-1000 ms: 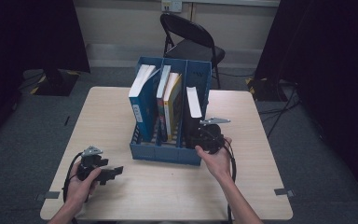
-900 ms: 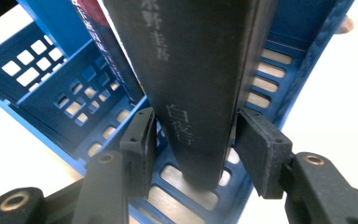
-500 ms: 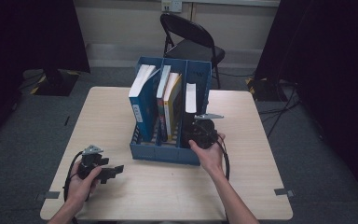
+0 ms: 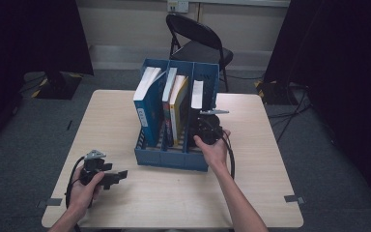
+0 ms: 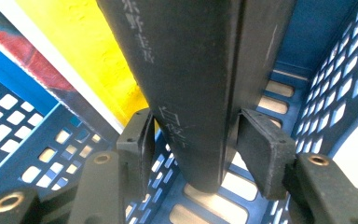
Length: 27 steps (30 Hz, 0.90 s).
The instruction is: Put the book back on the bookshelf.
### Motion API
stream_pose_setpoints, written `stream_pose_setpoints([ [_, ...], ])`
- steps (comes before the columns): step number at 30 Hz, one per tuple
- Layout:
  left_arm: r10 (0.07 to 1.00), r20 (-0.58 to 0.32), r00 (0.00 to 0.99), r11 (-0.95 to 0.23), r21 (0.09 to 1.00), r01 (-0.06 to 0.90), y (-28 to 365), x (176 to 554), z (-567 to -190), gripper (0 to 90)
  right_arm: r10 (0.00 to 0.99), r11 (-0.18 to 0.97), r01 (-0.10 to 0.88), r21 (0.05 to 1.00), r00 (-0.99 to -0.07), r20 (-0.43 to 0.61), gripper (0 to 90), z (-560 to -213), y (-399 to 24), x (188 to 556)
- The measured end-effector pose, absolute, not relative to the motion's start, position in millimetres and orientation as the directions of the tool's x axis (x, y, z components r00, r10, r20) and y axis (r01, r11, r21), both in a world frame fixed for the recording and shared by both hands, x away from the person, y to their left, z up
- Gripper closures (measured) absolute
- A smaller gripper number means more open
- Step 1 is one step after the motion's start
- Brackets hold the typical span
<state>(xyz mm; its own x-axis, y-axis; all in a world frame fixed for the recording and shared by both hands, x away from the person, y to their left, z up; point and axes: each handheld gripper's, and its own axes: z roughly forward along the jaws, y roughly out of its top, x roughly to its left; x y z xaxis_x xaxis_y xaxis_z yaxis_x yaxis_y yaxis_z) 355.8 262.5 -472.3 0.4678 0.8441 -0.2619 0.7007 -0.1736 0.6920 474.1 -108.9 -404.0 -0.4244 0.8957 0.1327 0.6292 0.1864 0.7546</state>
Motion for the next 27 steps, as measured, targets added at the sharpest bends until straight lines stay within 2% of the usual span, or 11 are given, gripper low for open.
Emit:
stream_pose_setpoints([
  [27,0.836,-0.252,0.488,-0.183,0.710,0.680,261,349,-468,21.0,0.887,0.220,0.607,0.763,-0.451,0.103,46.1,-406,-112,494],
])
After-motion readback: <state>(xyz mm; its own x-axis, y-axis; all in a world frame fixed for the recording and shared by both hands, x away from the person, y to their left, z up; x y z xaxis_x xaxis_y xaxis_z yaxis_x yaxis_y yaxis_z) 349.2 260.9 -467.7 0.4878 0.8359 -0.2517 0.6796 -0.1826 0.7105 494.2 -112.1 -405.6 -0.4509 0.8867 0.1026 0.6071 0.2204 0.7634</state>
